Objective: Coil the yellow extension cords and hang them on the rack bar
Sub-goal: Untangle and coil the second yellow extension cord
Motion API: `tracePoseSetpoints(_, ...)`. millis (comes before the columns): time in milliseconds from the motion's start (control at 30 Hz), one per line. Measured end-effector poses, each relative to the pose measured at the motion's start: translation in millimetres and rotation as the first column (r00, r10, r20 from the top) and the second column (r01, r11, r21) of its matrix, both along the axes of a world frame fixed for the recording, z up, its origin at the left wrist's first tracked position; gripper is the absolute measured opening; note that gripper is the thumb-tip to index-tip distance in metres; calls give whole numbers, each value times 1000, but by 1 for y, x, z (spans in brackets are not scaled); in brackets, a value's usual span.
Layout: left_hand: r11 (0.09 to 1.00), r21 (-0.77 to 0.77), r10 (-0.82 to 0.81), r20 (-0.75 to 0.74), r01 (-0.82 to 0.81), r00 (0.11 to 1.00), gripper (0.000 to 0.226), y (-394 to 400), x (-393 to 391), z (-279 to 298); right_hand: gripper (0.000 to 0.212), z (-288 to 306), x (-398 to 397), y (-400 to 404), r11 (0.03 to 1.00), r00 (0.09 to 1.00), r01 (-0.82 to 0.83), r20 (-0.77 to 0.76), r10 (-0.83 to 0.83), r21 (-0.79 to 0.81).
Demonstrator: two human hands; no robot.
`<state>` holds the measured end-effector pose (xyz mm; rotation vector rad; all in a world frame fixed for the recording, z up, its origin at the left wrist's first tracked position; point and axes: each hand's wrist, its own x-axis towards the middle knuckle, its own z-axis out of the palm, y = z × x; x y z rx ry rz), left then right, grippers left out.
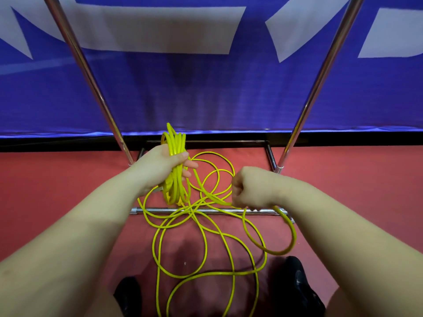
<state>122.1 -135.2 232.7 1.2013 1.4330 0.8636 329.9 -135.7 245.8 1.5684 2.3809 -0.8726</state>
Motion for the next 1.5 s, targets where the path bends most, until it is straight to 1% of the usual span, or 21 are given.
tracePoseSetpoints(100, 997, -26, -72, -23, 72, 997, 19, -2, 2, -1, 4, 14, -2, -5, 978, 975, -16, -221, -30, -206)
tracePoseSetpoints(167, 992, -17, -126, -48, 125, 991, 18, -4, 4, -2, 11, 21, -1, -3, 965, 935, -11, -344, -84, -264)
tracePoseSetpoints(200, 989, -10, -149, -48, 149, 988, 15, -6, 5, -1, 14, 23, 0, -1, 963, 915, 2, -388, -110, -269)
tracePoseSetpoints(300, 984, -22, -178, 33, 178, 984, 14, -9, 11, 3, 9, 26, 6, 5, 970, 868, 52, -470, -162, -237)
tracePoseSetpoints(433, 970, -28, -241, 15, 241, 970, 20, -12, 17, 5, 14, 24, 11, 14, 974, 774, 188, -591, -227, -128)
tracePoseSetpoints(500, 961, -63, -263, 102, 270, 959, 22, -15, 22, 7, 21, 22, 14, 18, 952, 787, 304, -572, -232, 33)
tracePoseSetpoints(567, 950, -98, -270, 209, 295, 940, 17, -19, 28, 10, 34, 20, 17, 22, 888, 819, 422, -497, -288, 181)
tracePoseSetpoints(633, 938, -126, -276, 293, 323, 915, 15, -24, 32, 13, 42, 19, 19, 23, 874, 778, 466, -534, -329, 140)
tracePoseSetpoints(733, 921, -152, -283, 369, 358, 885, 20, -30, 36, 16, 32, 23, 18, 21, 941, 725, 337, -638, -260, 0)
tracePoseSetpoints(833, 932, -144, -253, 405, 334, 879, 22, -32, 39, 14, 17, 27, 13, 17, 991, 750, 132, -651, -118, -28)
tracePoseSetpoints(933, 941, -125, -247, 378, 314, 892, 22, -30, 38, 11, 15, 26, 8, 12, 999, 793, 33, -609, -27, -1)
tracePoseSetpoints(1000, 943, -98, -267, 355, 319, 896, 18, -28, 37, 10, 15, 24, 6, 10, 999, 788, 39, -615, -28, 4)
tracePoseSetpoints(1067, 949, -73, -263, 356, 308, 897, 15, -27, 35, 10, 12, 24, 9, 12, 994, 742, 86, -661, -111, -70)
tracePoseSetpoints(1100, 956, -61, -248, 360, 288, 899, 14, -25, 34, 10, 9, 23, 12, 14, 988, 743, 112, -651, -152, -103)
tracePoseSetpoints(1167, 971, -39, -207, 366, 237, 907, 17, -22, 30, 12, 13, 19, 18, 18, 978, 803, 179, -558, -207, -104)
tracePoseSetpoints(1200, 976, -32, -187, 374, 214, 908, 18, -20, 28, 13, 16, 17, 22, 21, 970, 804, 224, -544, -241, -98)
tracePoseSetpoints(1233, 980, -26, -170, 388, 195, 906, 16, -19, 25, 14, 16, 17, 25, 23, 955, 763, 277, -580, -285, -104)
tracePoseSetpoints(1333, 985, -18, -151, 395, 172, 906, 13, -18, 20, 16, 10, 22, 30, 26, 914, 496, 356, -789, -362, -196)
tracePoseSetpoints(1367, 984, -18, -155, 382, 175, 911, 14, -18, 19, 17, 11, 23, 31, 26, 912, 438, 347, -822, -363, -218)
tracePoseSetpoints(1433, 983, -27, -160, 355, 181, 921, 17, -19, 18, 17, 13, 24, 31, 27, 915, 414, 336, -837, -358, -224)
tracePoseSetpoints(1500, 984, -46, -149, 317, 172, 937, 21, -20, 19, 17, 13, 23, 31, 26, 922, 467, 340, -817, -338, -186)
